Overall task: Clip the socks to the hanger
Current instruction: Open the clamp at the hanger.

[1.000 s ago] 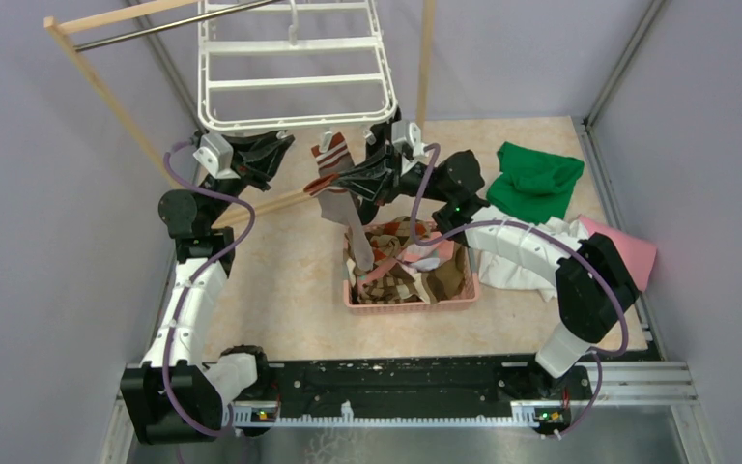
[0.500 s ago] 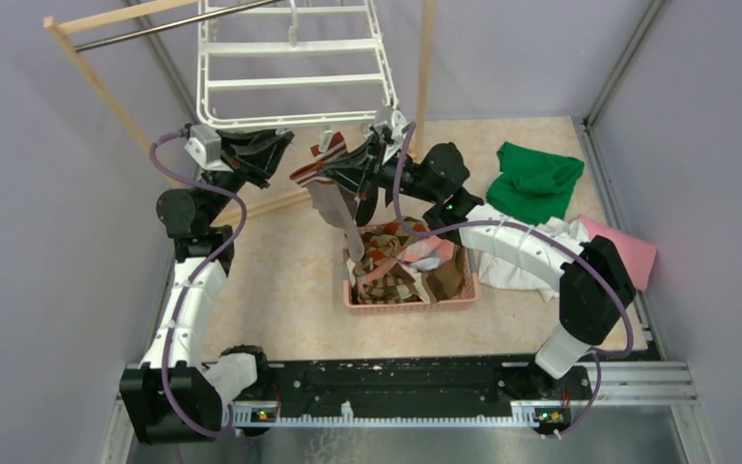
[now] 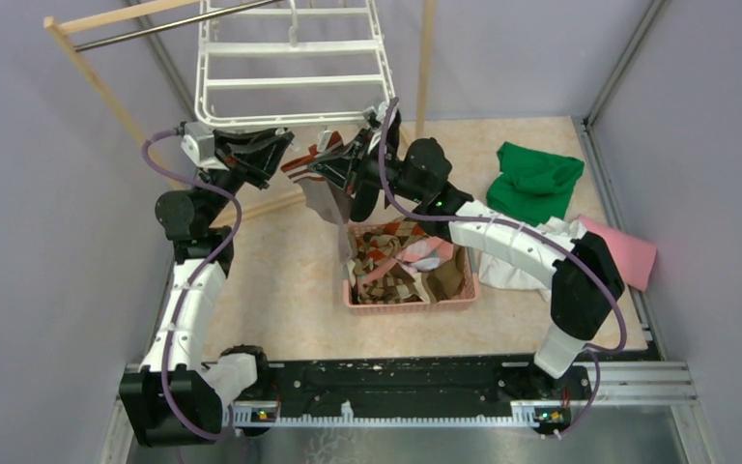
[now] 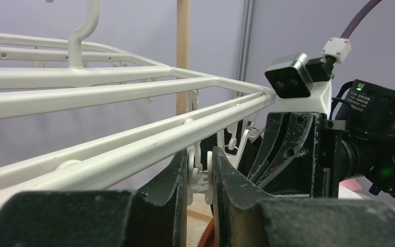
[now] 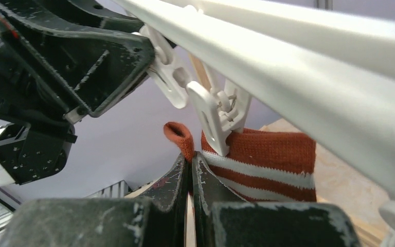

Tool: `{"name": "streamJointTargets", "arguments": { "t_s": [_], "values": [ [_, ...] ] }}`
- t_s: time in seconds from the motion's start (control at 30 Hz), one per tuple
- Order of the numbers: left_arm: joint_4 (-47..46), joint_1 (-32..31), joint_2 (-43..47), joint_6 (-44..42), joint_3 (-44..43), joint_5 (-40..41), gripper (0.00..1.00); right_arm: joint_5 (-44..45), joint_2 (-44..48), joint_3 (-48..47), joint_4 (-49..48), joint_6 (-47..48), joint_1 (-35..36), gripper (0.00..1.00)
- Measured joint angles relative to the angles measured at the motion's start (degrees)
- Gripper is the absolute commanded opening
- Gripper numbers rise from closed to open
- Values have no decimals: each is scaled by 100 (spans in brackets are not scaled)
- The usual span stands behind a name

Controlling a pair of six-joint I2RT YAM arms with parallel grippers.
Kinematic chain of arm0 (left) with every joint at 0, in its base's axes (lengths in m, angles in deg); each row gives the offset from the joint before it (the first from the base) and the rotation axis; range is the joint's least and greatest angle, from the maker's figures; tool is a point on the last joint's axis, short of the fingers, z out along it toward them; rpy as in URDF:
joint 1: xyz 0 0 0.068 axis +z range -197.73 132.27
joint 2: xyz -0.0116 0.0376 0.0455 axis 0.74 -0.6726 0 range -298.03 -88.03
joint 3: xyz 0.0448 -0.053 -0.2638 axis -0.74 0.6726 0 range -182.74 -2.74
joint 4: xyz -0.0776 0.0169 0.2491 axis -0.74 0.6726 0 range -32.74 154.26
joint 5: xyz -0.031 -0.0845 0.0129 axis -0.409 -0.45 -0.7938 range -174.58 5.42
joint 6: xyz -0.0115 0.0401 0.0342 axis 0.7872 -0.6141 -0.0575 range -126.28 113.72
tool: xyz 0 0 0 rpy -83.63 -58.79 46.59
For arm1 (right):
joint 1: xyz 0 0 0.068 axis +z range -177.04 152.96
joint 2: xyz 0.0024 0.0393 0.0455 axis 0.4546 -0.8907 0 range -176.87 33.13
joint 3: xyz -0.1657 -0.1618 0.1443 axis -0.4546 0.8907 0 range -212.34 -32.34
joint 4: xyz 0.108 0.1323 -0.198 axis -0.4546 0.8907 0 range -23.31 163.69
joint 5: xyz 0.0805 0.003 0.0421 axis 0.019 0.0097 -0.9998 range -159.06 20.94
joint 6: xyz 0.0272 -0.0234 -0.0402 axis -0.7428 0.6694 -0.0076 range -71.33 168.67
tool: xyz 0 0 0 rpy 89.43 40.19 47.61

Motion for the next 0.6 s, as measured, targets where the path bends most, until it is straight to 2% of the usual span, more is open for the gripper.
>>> {"name": "streamJointTargets", "arguments": {
  "t_s": [0.6],
  "values": [
    [-20,0,39,39,2,-31,9,306,-28,-20,66,-435,17,0]
  ]
}}
